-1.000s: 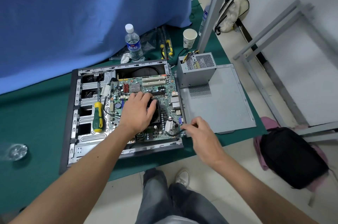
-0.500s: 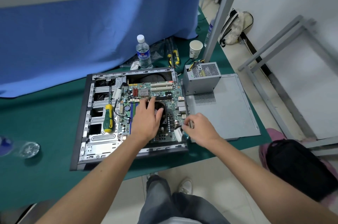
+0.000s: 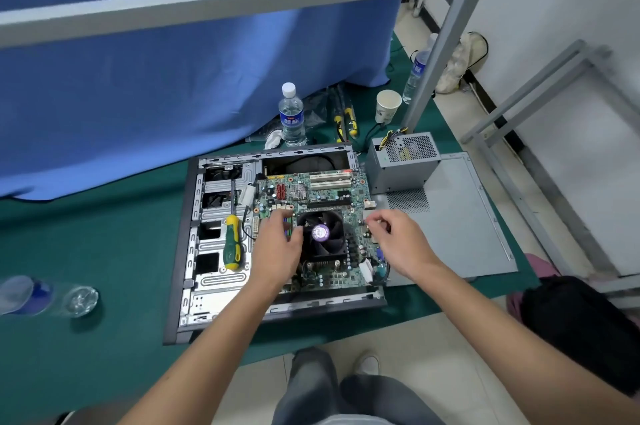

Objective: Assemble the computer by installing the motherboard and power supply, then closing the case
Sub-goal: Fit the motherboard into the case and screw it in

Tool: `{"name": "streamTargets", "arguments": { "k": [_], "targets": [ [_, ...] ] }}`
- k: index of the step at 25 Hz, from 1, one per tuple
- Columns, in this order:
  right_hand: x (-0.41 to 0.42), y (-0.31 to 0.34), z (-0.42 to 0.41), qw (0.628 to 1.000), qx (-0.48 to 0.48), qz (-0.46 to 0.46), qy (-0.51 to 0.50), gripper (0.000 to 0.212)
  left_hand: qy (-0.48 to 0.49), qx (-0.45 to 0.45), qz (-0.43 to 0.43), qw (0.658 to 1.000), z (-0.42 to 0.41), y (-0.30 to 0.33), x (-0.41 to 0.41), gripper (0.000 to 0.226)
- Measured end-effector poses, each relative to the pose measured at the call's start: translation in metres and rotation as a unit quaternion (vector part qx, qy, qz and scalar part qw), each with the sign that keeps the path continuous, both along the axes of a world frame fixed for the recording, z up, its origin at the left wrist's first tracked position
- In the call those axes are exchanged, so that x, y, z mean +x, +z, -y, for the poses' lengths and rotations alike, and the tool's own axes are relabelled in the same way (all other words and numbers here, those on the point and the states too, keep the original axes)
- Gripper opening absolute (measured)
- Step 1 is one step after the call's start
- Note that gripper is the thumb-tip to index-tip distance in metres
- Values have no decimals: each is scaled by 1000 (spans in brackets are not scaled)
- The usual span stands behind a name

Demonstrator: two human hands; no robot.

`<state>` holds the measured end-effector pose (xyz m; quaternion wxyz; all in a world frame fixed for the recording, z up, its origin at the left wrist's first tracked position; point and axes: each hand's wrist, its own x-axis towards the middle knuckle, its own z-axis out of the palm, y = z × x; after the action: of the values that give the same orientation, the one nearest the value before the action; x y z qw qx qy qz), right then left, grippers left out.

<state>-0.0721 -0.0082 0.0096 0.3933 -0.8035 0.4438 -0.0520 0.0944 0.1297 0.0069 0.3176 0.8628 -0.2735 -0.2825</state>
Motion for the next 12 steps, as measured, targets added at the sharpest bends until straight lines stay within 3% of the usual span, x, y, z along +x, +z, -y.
{"name": "streamTargets", "arguments": {
  "k": [2, 4, 7, 8, 12],
  "targets": [
    [18, 7, -1, 999, 37, 1, -13, 17, -9, 24, -27, 999, -2, -3, 5, 28],
    [33, 12, -6, 996, 42, -71, 29, 23, -12, 38, -21, 999, -5, 0, 11, 23],
    [48, 13, -9, 984, 38, -154, 75, 49, 57, 71, 85, 992, -19, -1, 27, 37],
    [53, 13, -8, 982, 43, -165, 78, 52, 74, 83, 85, 990, -24, -4, 33, 42],
    [72, 17, -8, 970, 22, -207, 126, 45, 68, 76, -86, 991, -24, -11, 40, 62]
  ]
}}
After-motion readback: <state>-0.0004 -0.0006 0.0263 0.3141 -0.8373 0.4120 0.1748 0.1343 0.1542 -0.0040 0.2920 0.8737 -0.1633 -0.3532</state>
